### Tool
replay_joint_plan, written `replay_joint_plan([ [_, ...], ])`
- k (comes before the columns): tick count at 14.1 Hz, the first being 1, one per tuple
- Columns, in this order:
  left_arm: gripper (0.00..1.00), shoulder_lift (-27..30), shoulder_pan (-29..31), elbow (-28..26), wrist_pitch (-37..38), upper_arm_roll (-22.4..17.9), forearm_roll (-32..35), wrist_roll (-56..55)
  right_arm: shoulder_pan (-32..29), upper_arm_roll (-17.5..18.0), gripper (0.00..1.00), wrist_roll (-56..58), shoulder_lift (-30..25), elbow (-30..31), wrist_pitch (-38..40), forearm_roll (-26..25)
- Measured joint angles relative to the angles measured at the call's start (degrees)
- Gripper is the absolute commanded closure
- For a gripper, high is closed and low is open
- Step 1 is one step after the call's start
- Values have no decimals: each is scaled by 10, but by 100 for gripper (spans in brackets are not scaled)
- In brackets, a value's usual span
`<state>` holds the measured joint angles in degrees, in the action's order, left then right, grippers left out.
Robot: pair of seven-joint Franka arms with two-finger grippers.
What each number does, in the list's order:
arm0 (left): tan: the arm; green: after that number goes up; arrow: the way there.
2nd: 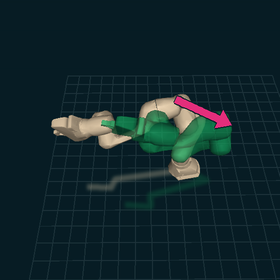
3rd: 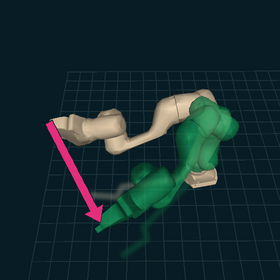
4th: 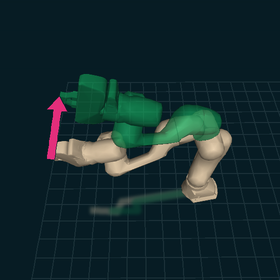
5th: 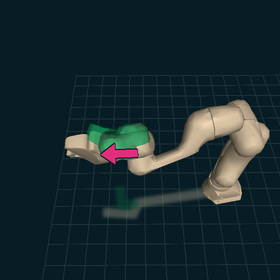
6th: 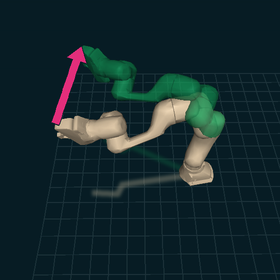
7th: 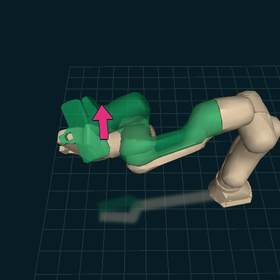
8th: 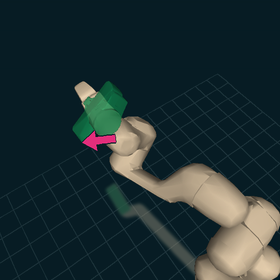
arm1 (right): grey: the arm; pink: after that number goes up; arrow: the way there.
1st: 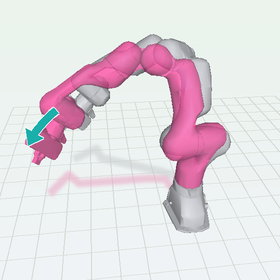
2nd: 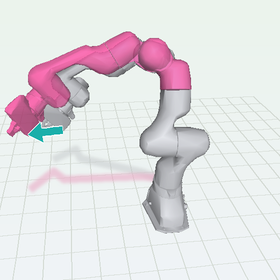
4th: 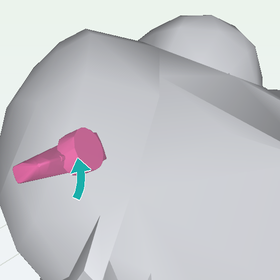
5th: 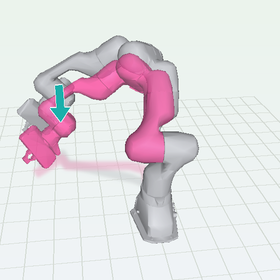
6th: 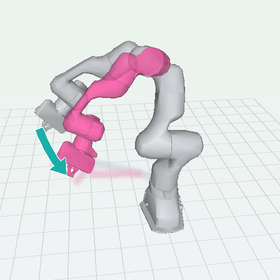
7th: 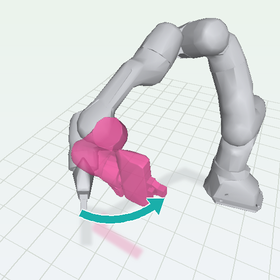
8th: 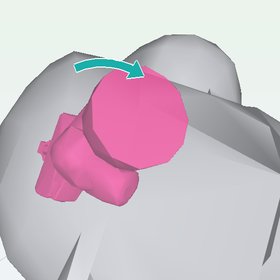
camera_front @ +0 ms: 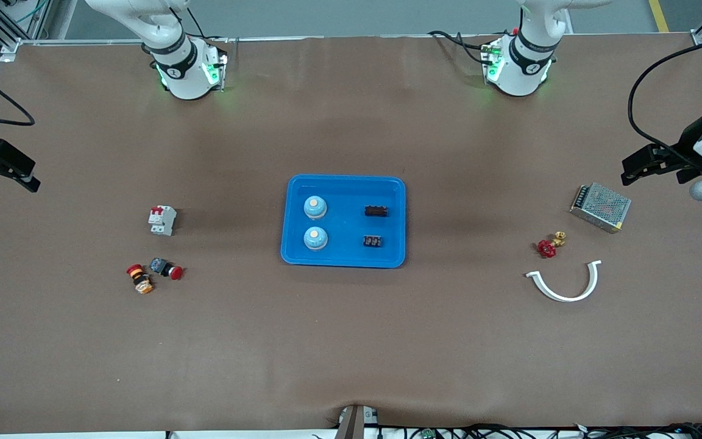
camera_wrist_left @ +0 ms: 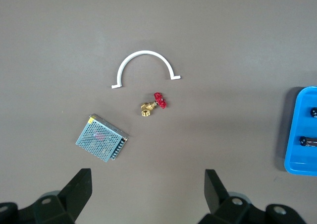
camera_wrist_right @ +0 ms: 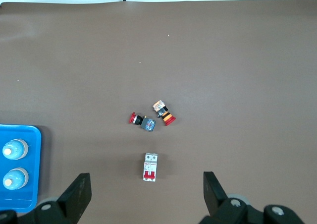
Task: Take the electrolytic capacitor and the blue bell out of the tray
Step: 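Raise both grippers from rest and swing them toward the blue tray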
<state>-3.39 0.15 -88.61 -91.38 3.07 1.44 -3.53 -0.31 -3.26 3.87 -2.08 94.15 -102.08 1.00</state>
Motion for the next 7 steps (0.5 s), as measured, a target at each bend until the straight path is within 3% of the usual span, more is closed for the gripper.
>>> replay_joint_plan([
  [7, 0, 0, 0, 0, -3, 9, 0, -8, 8, 0, 0, 0, 0, 0, 0, -1],
])
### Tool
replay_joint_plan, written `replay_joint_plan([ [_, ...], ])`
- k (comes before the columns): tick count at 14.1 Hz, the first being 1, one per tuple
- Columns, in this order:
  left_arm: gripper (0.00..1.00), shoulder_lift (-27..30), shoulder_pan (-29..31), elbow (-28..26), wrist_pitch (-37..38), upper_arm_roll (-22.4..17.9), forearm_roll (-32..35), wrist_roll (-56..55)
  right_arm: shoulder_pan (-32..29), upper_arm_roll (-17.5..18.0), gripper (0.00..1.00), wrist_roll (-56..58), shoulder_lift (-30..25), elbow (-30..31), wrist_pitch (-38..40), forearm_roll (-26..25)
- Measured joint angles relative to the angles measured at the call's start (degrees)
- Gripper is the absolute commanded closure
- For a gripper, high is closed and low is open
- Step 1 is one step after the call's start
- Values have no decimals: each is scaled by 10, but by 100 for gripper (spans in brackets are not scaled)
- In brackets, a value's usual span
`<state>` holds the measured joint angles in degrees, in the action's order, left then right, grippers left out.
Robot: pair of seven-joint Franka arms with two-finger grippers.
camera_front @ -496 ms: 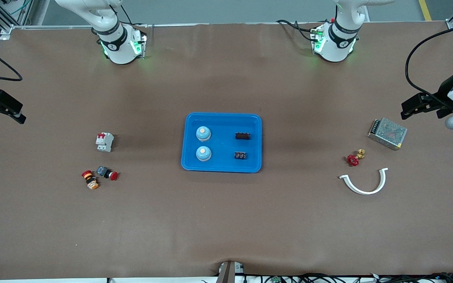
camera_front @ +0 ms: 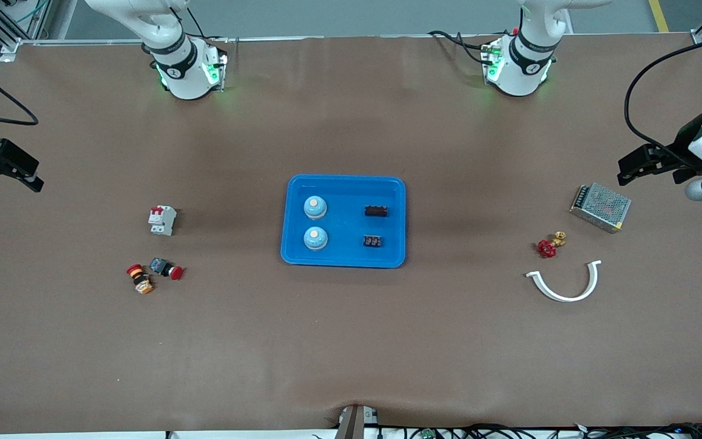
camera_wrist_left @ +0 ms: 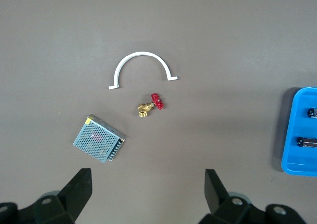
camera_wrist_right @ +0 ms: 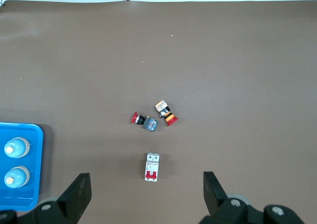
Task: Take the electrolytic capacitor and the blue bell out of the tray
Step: 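Raise both grippers from rest and swing them toward the blue tray, then move the right gripper over a blue dome while the left gripper nears the tray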
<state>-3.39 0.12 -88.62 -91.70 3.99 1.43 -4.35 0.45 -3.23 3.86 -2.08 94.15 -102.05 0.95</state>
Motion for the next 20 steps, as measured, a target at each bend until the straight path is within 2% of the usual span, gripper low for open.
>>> replay_joint_plan([
  [4, 0, 0, 0, -3, -1, 4, 0, -19, 27, 0, 0, -17, 0, 0, 7, 0],
  [7, 0, -2, -2, -14, 9, 11, 0, -104, 85, 2, 0, -118, 2, 2, 14, 0],
  [11, 0, -3, -3, -25, 20, 21, -1, -269, 193, 5, 0, -284, 24, 9, 11, 0],
  [15, 0, -6, -6, -36, 24, 39, -27, -383, 268, 5, 0, -379, 82, 15, -35, 0],
  [18, 0, -12, -7, -38, 23, 43, -56, -457, 320, 5, 0, -401, 140, 16, -81, 1],
  [20, 0, -14, -7, -47, 6, 60, -58, -506, 348, 5, 0, -407, 183, 17, -125, 1],
])
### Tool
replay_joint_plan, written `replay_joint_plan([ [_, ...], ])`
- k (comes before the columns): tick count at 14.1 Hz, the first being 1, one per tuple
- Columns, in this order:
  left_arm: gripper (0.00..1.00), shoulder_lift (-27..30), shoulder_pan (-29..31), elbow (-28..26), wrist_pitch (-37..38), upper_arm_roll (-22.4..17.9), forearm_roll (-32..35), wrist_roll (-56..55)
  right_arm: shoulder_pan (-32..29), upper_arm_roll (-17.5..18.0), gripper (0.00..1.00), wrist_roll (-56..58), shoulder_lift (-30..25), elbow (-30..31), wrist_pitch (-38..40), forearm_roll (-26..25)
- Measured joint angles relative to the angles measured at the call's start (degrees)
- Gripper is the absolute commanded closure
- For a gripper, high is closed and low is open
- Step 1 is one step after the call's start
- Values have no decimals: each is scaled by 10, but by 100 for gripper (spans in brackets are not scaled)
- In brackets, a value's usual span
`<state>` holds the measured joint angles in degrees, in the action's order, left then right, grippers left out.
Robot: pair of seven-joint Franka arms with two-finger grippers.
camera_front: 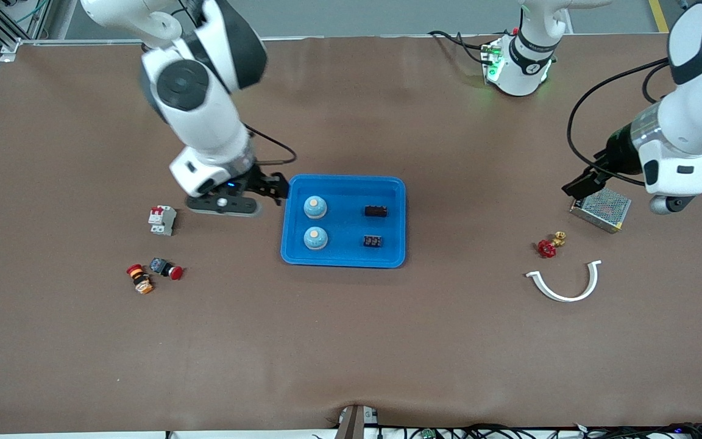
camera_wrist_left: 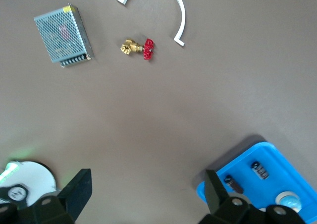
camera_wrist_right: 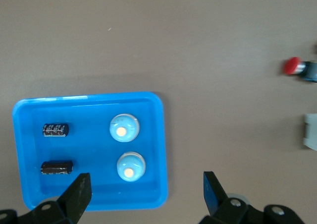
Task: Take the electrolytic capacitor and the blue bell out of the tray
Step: 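Move the right gripper over a blue dome while the left gripper nears the tray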
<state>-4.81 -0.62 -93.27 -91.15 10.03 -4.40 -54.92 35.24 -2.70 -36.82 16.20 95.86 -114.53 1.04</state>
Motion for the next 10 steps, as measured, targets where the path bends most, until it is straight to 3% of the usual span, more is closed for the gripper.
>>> replay_joint_plan([
  [5, 0, -3, -2, -48, -85, 57, 0, -154, 45, 0, 0, -8, 105, 0, -117, 0],
  [10, 0, -24, -3, -62, -151, 92, 0, -312, 45, -4, 0, -7, 150, -1, -146, -1],
])
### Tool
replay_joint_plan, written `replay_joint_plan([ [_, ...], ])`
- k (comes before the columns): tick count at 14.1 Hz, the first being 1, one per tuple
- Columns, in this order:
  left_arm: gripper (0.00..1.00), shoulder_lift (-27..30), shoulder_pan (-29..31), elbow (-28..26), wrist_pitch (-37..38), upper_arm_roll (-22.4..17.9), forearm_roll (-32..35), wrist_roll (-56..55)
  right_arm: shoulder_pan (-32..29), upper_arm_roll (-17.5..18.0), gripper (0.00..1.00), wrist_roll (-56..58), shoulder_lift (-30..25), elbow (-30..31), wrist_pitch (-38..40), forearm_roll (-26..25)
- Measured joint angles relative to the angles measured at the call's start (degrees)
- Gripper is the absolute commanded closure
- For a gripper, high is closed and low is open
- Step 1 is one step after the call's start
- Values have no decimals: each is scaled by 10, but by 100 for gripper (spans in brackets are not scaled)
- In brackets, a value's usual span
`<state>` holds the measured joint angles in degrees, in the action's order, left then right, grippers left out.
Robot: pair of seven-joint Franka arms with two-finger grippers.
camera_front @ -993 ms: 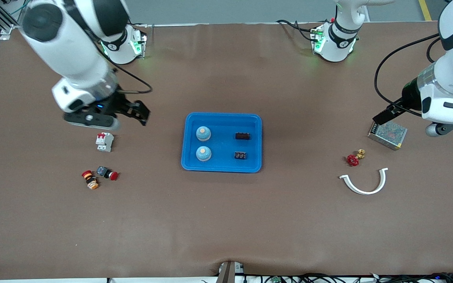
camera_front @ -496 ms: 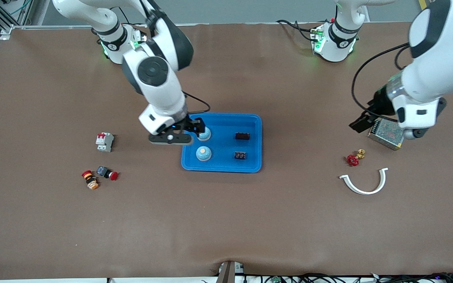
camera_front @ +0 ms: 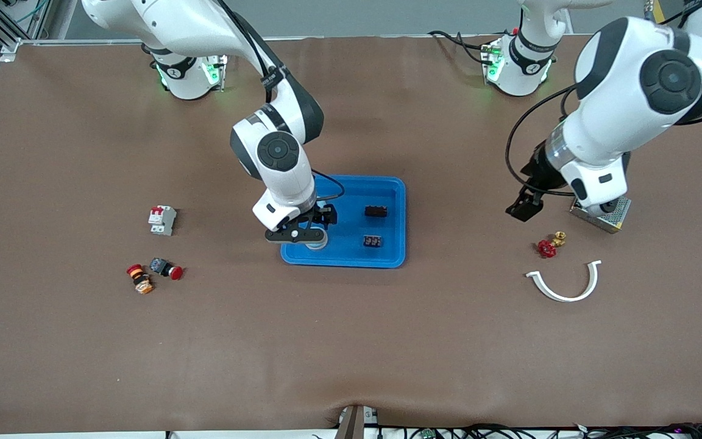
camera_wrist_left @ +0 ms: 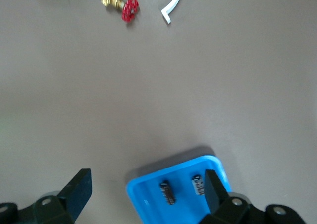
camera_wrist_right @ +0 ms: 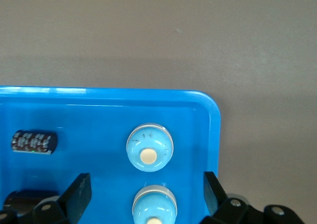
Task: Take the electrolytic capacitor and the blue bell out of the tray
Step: 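Move the right gripper over a blue dome while the left gripper nears the tray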
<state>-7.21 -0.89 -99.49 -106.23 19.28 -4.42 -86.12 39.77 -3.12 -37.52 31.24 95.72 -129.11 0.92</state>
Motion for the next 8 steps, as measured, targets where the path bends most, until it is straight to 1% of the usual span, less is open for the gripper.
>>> replay_joint_plan([
  [3, 0, -27, -3, -6, -46, 21, 0, -76, 0, -1, 0, 0, 14, 0, -5, 0],
  [6, 0, -39, -35, -43, -116, 25, 0, -140, 0, -1, 0, 0, 30, -1, -10, 0],
  [8, 0, -43, -58, -65, -143, 26, 0, -176, 0, -1, 0, 0, 43, -3, -20, 0],
])
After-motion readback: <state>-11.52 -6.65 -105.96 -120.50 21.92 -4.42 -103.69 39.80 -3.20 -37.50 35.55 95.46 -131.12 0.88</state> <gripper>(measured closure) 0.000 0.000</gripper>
